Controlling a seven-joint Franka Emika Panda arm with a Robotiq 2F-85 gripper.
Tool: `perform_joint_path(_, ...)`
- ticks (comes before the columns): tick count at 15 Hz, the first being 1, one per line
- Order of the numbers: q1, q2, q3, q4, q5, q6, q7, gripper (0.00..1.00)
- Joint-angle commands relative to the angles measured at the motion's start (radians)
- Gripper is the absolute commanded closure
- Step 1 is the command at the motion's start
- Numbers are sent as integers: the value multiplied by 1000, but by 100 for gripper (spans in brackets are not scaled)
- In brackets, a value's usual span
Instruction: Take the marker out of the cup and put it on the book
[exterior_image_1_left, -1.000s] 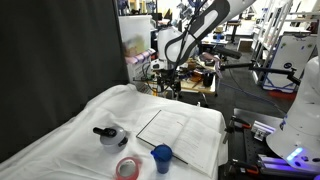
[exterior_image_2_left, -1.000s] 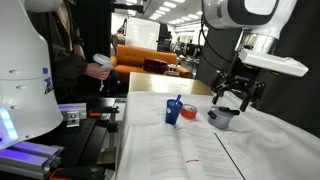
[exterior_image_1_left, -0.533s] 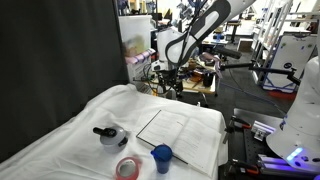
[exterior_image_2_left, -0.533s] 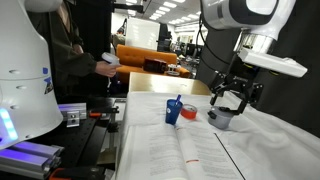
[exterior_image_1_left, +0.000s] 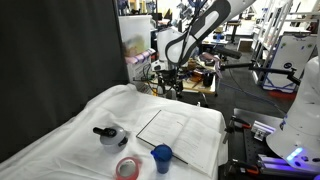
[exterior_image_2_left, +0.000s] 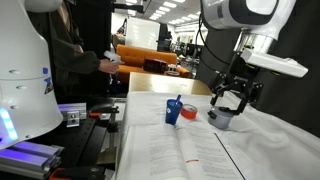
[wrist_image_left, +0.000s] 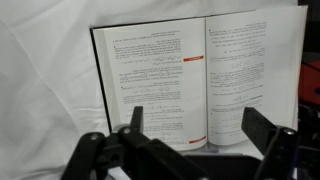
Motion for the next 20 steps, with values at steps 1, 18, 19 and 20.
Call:
perform_joint_path(1,-19,-3,14,-1,23,14,-72,0)
perform_joint_path(18,17,142,62,168,17,50,-54,0)
perform_joint_path(19,18,152,72,183,17,49,-58,0)
perform_joint_path(20,17,157,80,195,16,44,-63,0)
